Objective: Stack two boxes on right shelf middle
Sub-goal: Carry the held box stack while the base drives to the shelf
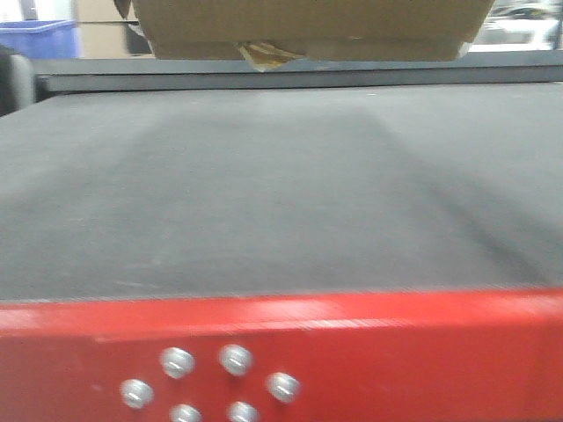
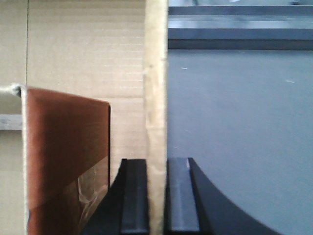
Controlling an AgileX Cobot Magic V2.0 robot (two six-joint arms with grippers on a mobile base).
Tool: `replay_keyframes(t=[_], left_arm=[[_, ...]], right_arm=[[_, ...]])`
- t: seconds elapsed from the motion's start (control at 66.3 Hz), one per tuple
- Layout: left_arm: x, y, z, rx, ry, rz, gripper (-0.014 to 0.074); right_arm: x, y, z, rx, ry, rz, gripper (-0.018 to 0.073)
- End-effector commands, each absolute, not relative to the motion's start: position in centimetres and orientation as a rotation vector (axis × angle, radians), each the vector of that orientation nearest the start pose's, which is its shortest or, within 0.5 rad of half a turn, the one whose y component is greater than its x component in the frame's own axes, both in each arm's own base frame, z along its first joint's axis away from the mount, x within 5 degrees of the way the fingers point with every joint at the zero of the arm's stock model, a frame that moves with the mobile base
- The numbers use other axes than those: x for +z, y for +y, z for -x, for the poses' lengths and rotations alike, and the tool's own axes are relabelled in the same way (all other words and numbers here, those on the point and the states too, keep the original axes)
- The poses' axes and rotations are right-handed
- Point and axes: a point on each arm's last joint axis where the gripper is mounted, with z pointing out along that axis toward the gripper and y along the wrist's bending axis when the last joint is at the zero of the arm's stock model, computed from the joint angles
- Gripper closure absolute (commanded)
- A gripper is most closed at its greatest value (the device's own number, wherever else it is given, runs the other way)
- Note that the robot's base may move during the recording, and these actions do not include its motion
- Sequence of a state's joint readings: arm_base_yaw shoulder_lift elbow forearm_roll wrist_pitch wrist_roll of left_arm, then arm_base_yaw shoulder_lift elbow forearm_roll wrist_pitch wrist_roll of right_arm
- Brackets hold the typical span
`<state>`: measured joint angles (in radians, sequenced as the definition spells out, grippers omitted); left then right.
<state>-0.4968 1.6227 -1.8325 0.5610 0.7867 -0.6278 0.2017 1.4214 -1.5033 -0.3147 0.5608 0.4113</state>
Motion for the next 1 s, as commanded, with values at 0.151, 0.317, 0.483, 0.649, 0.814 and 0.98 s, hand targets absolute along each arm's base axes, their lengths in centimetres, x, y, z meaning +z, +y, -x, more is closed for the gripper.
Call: replay_keyframes(t=[0.151, 0.317, 0.483, 0.649, 0.814, 0.98], left_arm=[[47.96, -14.62, -33.10, -0.160, 1.863, -0.041, 0.0708], [47.96, -14.62, -33.10, -0.160, 1.863, -0.041, 0.0708], [47.96, -14.62, -33.10, -0.160, 1.863, -0.041, 0.0708], [47.96, -14.62, -33.10, -0.160, 1.863, -0.041, 0.0708], [47.96, -14.62, -33.10, -0.160, 1.863, -0.041, 0.0708], [47.96, -14.62, -33.10, -0.160, 1.863, -0.041, 0.0708]], right_arm=[[45.27, 4.83, -31.85, 0.076, 1.842, -0.034, 0.0722], [45.27, 4.83, -31.85, 0.076, 1.842, -0.034, 0.0722], [45.27, 4.83, -31.85, 0.076, 1.842, -0.034, 0.0722], [45.27, 4.83, -31.85, 0.076, 1.842, -0.034, 0.0722], [45.27, 4.83, -31.85, 0.076, 1.842, -0.034, 0.0722], [45.27, 4.83, -31.85, 0.076, 1.842, -0.034, 0.0722]])
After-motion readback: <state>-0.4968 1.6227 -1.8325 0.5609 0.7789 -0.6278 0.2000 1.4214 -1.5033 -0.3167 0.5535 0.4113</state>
